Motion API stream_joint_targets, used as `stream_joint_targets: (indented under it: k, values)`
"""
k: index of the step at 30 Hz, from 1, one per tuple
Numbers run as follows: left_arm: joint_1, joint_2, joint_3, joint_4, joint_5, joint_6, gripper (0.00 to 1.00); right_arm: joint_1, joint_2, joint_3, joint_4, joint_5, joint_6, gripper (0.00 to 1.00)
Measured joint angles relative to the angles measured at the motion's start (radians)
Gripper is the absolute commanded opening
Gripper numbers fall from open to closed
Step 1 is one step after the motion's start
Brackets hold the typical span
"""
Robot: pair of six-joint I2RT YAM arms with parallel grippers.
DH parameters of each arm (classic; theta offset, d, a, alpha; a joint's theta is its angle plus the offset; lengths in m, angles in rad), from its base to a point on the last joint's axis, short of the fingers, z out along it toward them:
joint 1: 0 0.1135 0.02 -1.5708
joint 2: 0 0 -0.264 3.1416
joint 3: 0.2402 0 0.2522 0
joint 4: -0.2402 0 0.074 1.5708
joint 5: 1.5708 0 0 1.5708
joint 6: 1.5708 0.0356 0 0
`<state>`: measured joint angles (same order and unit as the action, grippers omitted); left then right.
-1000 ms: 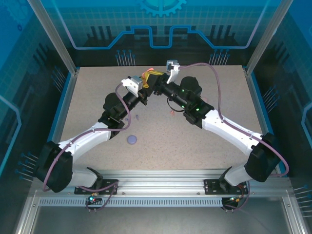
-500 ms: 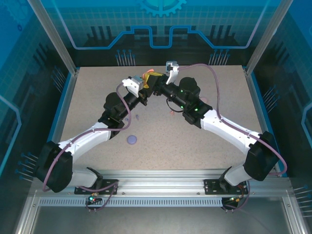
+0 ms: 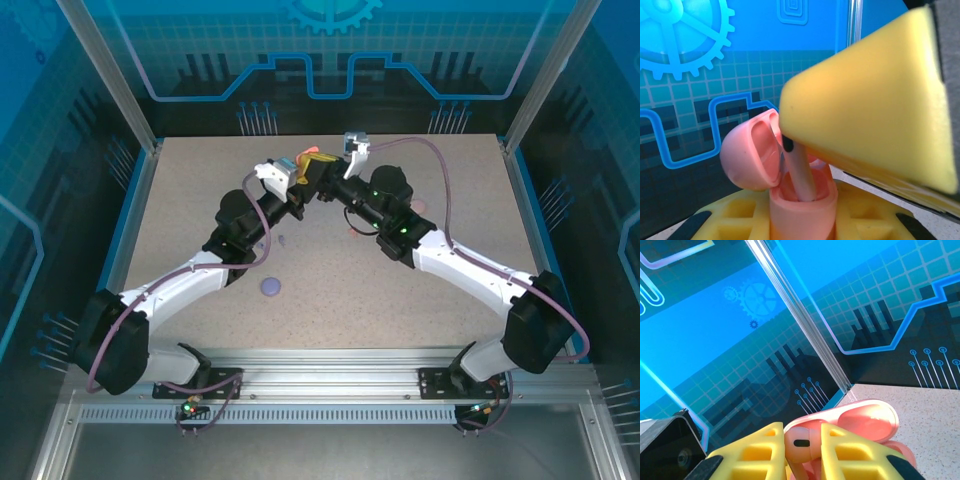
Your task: Insert the wireless bluetooth earbuds into the charging case
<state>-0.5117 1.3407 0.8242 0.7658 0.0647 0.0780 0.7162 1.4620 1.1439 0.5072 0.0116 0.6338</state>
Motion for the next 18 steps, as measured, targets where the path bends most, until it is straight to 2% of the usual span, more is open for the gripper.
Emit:
stream_joint_targets:
  k: [18]
  values:
    - [-0.002, 0.000, 0.005, -0.001, 0.000, 0.000, 0.00, -0.012, -0.014, -0.018, 0.002, -0.028, -0.026, 0.15]
